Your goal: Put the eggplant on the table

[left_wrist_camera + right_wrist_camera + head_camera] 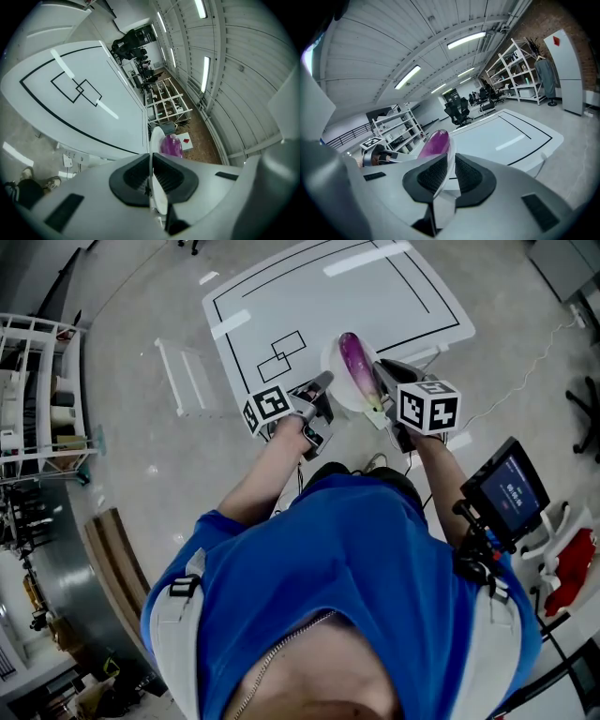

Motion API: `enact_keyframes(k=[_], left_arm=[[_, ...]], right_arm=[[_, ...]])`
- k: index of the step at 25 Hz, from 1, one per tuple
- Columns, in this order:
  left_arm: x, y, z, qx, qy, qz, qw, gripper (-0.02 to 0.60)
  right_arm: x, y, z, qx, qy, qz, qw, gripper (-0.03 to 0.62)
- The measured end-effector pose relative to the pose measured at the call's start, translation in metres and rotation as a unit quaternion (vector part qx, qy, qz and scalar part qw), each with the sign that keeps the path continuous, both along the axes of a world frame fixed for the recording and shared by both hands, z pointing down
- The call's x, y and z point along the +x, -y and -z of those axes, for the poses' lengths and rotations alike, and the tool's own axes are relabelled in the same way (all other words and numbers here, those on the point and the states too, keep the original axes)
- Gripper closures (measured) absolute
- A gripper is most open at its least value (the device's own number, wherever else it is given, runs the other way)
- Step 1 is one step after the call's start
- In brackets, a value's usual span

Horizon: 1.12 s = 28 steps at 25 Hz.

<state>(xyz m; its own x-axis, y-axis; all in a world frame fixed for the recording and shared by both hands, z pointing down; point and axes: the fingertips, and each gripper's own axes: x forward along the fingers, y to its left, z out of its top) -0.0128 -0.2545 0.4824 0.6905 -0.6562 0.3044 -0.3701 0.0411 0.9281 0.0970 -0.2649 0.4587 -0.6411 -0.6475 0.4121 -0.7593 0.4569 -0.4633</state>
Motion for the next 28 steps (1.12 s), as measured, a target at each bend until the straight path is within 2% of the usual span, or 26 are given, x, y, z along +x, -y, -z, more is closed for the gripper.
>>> enact_keyframes(k=[7, 16, 23, 24, 28], left_arm=[[-0.005, 0.0, 0.001, 0.003, 0.005, 0.011, 0.9999, 0.557], [-0.001, 0.005, -0.011, 0.004, 0.006, 0.006, 1.0, 0.557], [0.001, 0.02, -0.022, -0.011, 0.009, 0.005, 0.9999, 0.555], [-0.002, 0.032, -0.025, -0.015, 0.011, 0.006, 0.9998, 0.555], [-0.029, 0.134, -0.039, -0.034, 0.016, 0.012, 0.9992, 0.555]], right_arm=[[-0.005, 0.004, 0.0, 0.004, -0.004, 0.012, 1.0, 0.546], [-0.002, 0.008, -0.011, 0.0, -0.018, 0.013, 1.0, 0.545], [-0.002, 0.024, -0.02, -0.014, -0.03, 0.015, 0.999, 0.545], [-0.004, 0.037, -0.023, -0.018, -0.032, 0.016, 0.999, 0.546], [-0.032, 0.141, -0.038, -0.036, -0.038, 0.023, 0.998, 0.545]])
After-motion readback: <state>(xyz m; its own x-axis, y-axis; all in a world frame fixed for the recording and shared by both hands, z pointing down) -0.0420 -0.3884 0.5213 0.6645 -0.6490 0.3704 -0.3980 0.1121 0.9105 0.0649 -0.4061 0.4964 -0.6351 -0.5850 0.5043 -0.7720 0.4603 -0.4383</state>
